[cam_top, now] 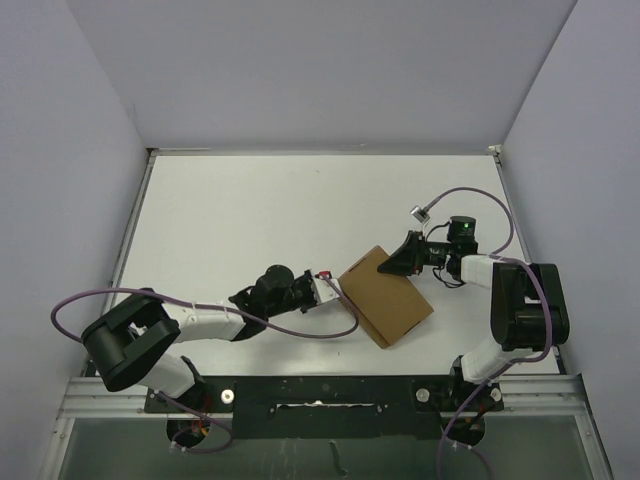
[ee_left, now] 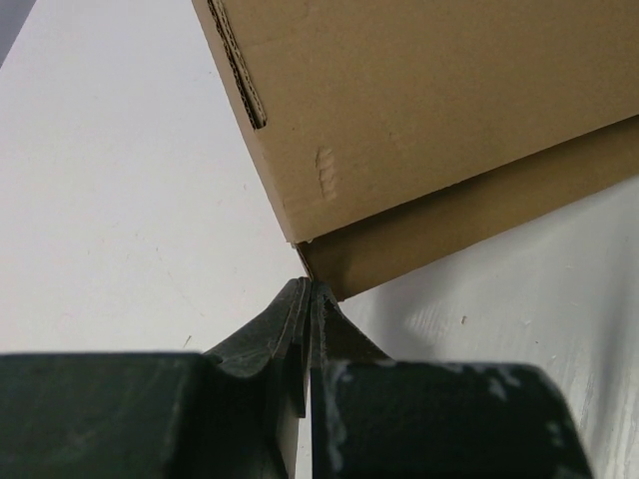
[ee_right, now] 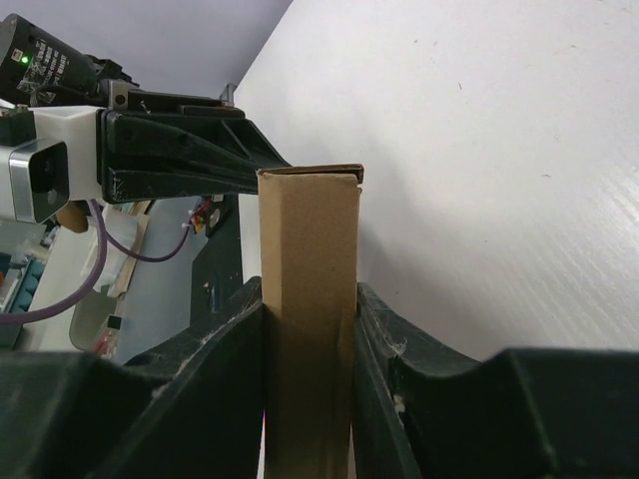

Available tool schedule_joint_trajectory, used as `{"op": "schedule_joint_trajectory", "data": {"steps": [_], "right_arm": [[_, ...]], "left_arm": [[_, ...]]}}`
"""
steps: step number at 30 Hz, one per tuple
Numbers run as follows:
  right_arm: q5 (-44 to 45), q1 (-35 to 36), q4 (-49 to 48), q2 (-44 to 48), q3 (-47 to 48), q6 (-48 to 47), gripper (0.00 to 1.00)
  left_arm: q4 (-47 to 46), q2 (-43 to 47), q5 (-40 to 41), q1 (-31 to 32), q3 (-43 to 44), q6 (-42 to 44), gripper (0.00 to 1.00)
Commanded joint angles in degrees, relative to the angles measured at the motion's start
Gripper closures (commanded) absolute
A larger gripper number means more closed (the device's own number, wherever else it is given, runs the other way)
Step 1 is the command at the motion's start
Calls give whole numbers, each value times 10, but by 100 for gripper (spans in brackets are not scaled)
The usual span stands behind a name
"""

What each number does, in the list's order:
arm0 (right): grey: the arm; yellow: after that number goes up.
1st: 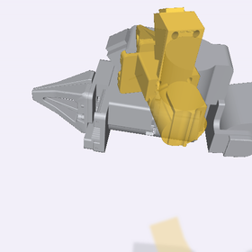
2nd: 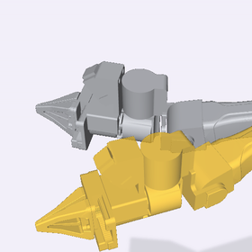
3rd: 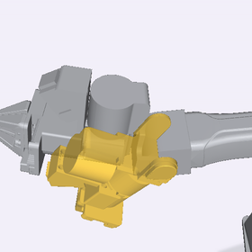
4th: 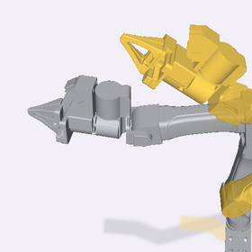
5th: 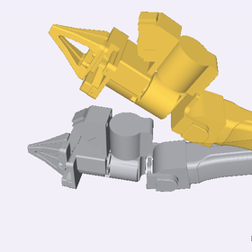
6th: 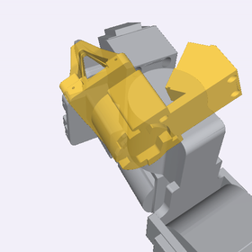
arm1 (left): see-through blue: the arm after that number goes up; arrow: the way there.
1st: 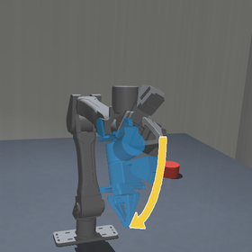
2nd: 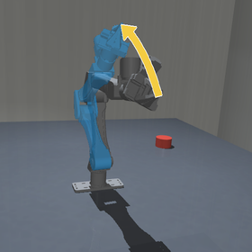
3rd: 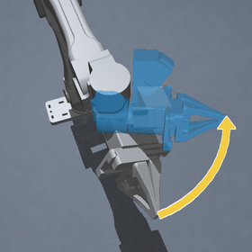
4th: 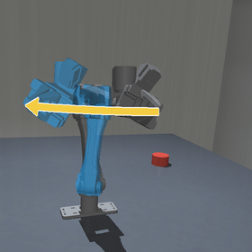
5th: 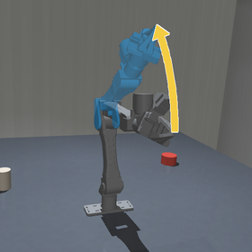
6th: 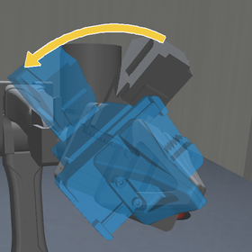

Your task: Fold the paper box

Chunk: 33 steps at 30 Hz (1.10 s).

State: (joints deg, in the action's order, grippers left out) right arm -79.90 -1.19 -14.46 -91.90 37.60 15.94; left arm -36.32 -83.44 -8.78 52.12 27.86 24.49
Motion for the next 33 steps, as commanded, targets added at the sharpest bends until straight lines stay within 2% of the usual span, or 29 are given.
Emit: {"op": "schedule_joint_trajectory", "data": {"steps": [1,18,27,33], "right_arm": [[45,-12,-23,-5,15,-2,99],[59,-13,-14,-23,19,15,100],[41,-20,-79,-48,8,66,100],[40,-20,-82,-48,6,67,100]], "left_arm": [[15,40,-15,-3,36,0,100],[56,53,-12,-3,55,7,100],[31,63,-7,-6,33,13,100],[32,66,-10,-9,32,12,100]]}}
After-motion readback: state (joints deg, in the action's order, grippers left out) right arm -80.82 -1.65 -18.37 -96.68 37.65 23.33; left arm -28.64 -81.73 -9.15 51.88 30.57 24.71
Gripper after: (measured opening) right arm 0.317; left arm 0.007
